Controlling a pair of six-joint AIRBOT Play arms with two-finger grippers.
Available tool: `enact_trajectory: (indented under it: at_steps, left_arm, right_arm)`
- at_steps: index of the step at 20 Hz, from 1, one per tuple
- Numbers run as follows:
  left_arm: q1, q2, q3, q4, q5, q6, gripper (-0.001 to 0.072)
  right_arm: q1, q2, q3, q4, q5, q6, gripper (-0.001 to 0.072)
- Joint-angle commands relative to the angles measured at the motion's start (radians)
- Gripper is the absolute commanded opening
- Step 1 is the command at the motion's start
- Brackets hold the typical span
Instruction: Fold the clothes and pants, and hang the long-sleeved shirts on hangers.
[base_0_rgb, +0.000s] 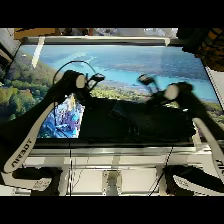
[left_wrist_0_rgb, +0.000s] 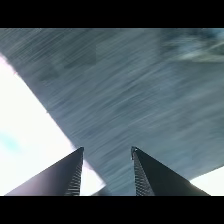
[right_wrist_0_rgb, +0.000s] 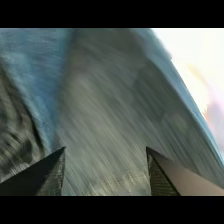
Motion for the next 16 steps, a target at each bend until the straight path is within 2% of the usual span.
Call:
enact_trajectory:
  at_steps: [1, 4, 11, 16]
  left_arm:
    - [0.084, 0.036, -0.103, 0.076, -0.038, -0.021, 0.0351]
    - [0.117, 0.055, -0.207, 0.076, -0.017, -0.001, 0.035]
    - [0.146, 0.1, -0.317, 0.072, 0.087, 0.001, 0.0349]
    - [0.145, 0.136, -0.317, 0.068, 0.117, 0.002, 0.0329]
  right_arm:
    - [0.214, -0.109, 0.0, -0.144, -0.117, -0.009, 0.0555]
    - [0.287, -0.187, 0.0, -0.25, -0.13, 0.06, 0.0555]
    - [0.334, -0.21, 0.003, -0.243, -0.141, 0.083, 0.0554]
    - [0.376, -0.198, 0.003, -0.24, -0.061, 0.15, 0.0546]
